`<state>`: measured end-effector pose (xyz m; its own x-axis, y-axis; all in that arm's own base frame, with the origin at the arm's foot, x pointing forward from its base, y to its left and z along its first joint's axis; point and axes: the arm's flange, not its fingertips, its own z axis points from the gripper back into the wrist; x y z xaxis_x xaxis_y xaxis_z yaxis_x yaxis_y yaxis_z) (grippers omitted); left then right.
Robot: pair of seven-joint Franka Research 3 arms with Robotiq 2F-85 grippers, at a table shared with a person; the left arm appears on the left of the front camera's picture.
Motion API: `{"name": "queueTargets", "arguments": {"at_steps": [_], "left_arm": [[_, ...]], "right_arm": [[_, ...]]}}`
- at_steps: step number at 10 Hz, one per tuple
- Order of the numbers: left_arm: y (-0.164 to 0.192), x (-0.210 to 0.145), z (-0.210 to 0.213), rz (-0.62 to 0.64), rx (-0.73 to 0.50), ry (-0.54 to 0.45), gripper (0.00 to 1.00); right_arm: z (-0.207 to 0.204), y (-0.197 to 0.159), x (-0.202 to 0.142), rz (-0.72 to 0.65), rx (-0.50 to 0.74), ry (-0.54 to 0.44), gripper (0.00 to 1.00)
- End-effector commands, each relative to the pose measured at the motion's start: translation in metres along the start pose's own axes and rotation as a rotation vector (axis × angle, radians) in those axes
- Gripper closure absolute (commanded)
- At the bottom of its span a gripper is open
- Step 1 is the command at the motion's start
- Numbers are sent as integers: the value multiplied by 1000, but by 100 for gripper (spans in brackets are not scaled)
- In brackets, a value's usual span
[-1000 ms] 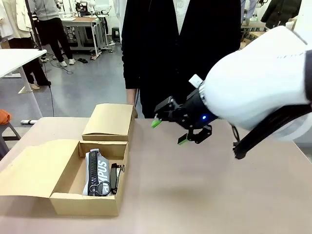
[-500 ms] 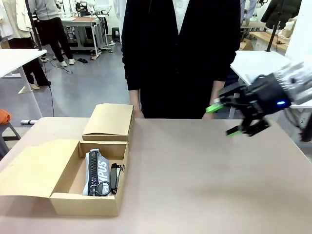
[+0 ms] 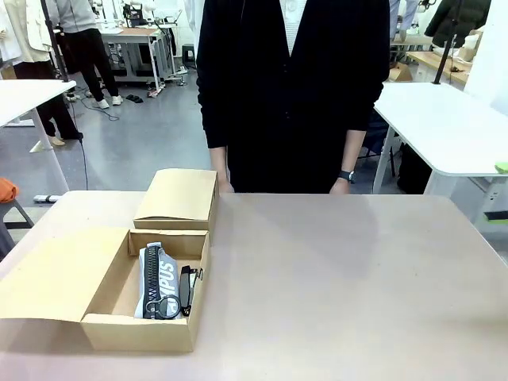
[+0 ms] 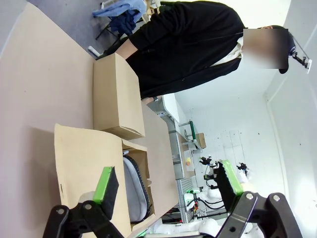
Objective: Place items inside the box.
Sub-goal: Pick up a Pencil pouch or Stapler and place it inside the Mailer Box closest to the robot, then close the lid of the Mailer Box closest to the robot.
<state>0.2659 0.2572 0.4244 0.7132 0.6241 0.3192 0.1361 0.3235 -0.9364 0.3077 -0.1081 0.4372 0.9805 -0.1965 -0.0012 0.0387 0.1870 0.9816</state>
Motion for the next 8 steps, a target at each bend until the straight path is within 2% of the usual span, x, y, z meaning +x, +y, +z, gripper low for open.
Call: {"name": "queueTargets", "arguments": {"at_steps": [1, 2, 8], "left_arm": [[-1, -1, -1, -19, -21, -13, 0], [-1, -1, -1, -19, -21, -13, 0], [-1, -1, -1, -19, -21, -13, 0]], "right_arm": [[-64, -27, -12, -39, -26, -86, 0], [0, 0, 0, 0, 0, 0, 0], [0, 0, 0, 0, 0, 0, 0]]}}
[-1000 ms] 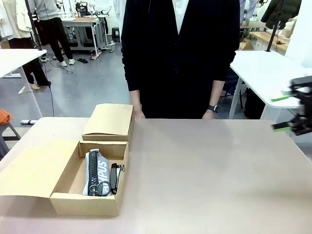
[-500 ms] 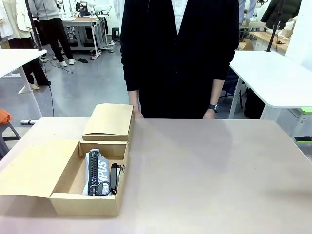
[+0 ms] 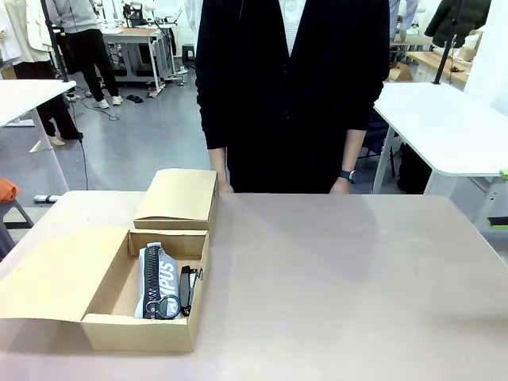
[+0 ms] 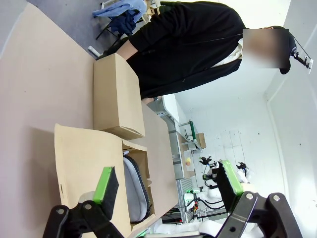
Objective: Place items inside the box.
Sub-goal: Close the lid of the Mailer Box closest to the robot.
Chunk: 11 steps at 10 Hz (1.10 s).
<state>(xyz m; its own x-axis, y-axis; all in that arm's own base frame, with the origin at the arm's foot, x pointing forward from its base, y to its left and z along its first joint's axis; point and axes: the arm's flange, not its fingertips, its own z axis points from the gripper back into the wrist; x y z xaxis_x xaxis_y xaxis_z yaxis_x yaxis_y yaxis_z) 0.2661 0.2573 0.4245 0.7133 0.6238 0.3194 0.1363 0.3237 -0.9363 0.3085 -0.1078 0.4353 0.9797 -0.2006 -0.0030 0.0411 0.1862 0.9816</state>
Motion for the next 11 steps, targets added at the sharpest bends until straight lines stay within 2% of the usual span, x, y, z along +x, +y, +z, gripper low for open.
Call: {"name": "queueTargets", "arguments": {"at_steps": [1, 3, 4, 5, 6, 7, 8, 9, 10, 11], "left_arm": [[-1, -1, -1, -19, -21, -13, 0], [0, 0, 0, 0, 0, 0, 0], [-17, -7, -28, -193, -249, 162, 0], [-25, -16, -46, -346, -408, 285, 0], [-34, -34, -69, -562, -555, 417, 0], [-42, -52, -80, -743, -647, 481, 0], [-48, -66, -85, -967, -665, 486, 0], [-49, -73, -86, -1278, -679, 410, 0], [-43, -73, -87, -1621, -643, 354, 0], [-34, -71, -86, -1811, -656, 367, 0]], "right_arm": [[1, 2, -1, 3, 0, 4, 0], [1, 2, -1, 3, 0, 4, 0], [1, 2, -1, 3, 0, 4, 0], [1, 2, -1, 3, 0, 4, 0], [1, 2, -1, 3, 0, 4, 0], [1, 2, -1, 3, 0, 4, 0], [1, 2, -1, 3, 0, 4, 0], [1, 2, -1, 3, 0, 4, 0], [1, 2, -1, 3, 0, 4, 0], [1, 2, -1, 3, 0, 4, 0]]}}
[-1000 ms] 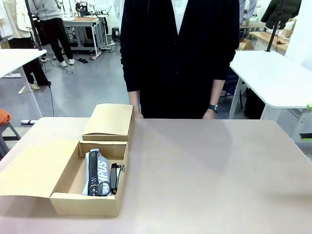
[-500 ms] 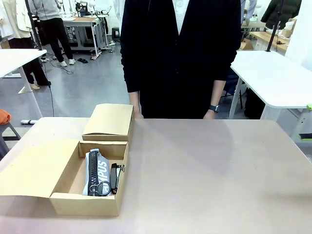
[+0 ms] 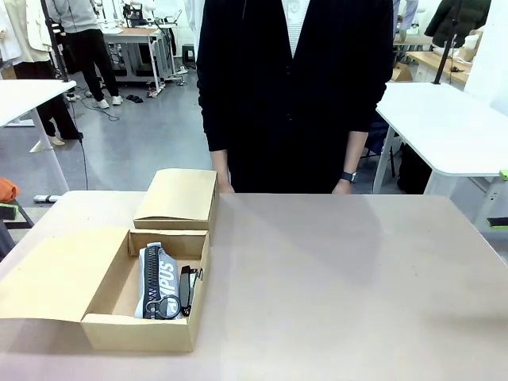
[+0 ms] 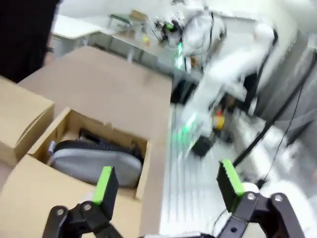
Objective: Place items inside the box.
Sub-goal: Close the lid of the Mailer Box closest to the robot.
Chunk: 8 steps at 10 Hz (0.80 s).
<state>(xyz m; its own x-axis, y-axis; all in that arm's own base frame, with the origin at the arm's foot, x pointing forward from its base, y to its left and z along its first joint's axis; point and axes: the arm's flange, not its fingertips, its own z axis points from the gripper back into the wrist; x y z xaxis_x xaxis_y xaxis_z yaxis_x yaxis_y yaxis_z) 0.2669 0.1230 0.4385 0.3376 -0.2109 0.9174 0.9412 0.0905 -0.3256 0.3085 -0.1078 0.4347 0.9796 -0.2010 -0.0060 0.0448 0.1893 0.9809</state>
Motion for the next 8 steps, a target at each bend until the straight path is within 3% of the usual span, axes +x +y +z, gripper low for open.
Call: {"name": "queueTargets", "arguments": {"at_steps": [1, 2, 4, 5, 7, 8], "left_arm": [[16, -26, 17, -981, 147, 147, 0], [18, -28, 18, -1016, 162, 182, 0], [37, -12, 30, -1027, 384, 208, 0], [16, -15, 16, -451, 13, 222, 0], [16, -15, 16, -451, 13, 222, 0], [24, -15, 22, -560, 71, 237, 0]], "right_arm": [[1, 2, -1, 6, 4, 4, 0], [1, 2, -1, 6, 4, 4, 0], [1, 2, -1, 6, 4, 4, 0], [1, 2, -1, 6, 4, 4, 0], [1, 2, -1, 6, 4, 4, 0], [1, 2, -1, 6, 4, 4, 0]]}}
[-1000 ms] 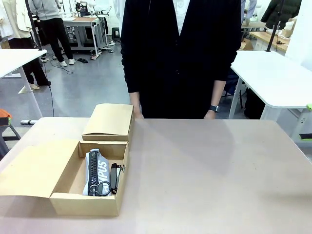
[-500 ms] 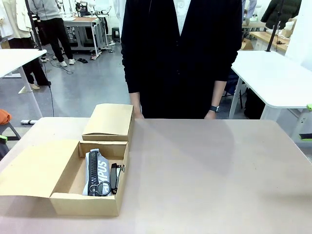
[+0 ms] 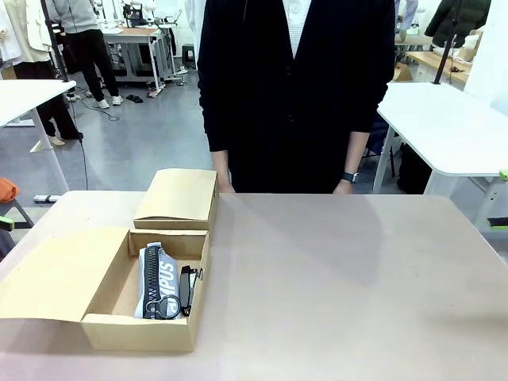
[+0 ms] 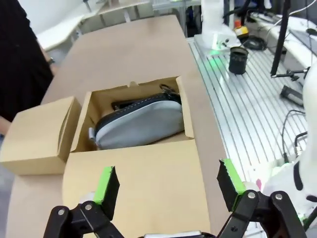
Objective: Place items inside the box.
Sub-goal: Close the lid of the Mailer Box closest to the robot.
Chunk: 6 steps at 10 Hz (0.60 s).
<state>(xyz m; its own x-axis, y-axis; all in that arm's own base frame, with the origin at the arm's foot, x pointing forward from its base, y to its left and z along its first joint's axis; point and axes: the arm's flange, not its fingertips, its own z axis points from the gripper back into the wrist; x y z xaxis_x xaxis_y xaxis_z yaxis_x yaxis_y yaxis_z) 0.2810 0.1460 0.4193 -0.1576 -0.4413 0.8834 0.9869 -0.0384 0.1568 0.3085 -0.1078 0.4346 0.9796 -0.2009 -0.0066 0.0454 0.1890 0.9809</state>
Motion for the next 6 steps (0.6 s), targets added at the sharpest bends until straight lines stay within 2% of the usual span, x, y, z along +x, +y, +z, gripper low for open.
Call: {"name": "queueTargets", "arguments": {"at_steps": [1, 2, 3, 4, 6], "left_arm": [[1, -8, 8, -72, 83, 25, 0], [6, -20, 16, -43, 194, 96, 0], [9, -33, 20, -68, 170, 106, 0], [9, -49, 23, -97, 196, 207, 0], [13, -77, 39, -26, 199, 291, 0]], "right_arm": [[1, 2, -1, 6, 3, 3, 0], [1, 2, -1, 6, 3, 3, 0], [1, 2, -1, 6, 3, 3, 0], [1, 2, -1, 6, 3, 3, 0], [1, 2, -1, 6, 3, 3, 0]]}}
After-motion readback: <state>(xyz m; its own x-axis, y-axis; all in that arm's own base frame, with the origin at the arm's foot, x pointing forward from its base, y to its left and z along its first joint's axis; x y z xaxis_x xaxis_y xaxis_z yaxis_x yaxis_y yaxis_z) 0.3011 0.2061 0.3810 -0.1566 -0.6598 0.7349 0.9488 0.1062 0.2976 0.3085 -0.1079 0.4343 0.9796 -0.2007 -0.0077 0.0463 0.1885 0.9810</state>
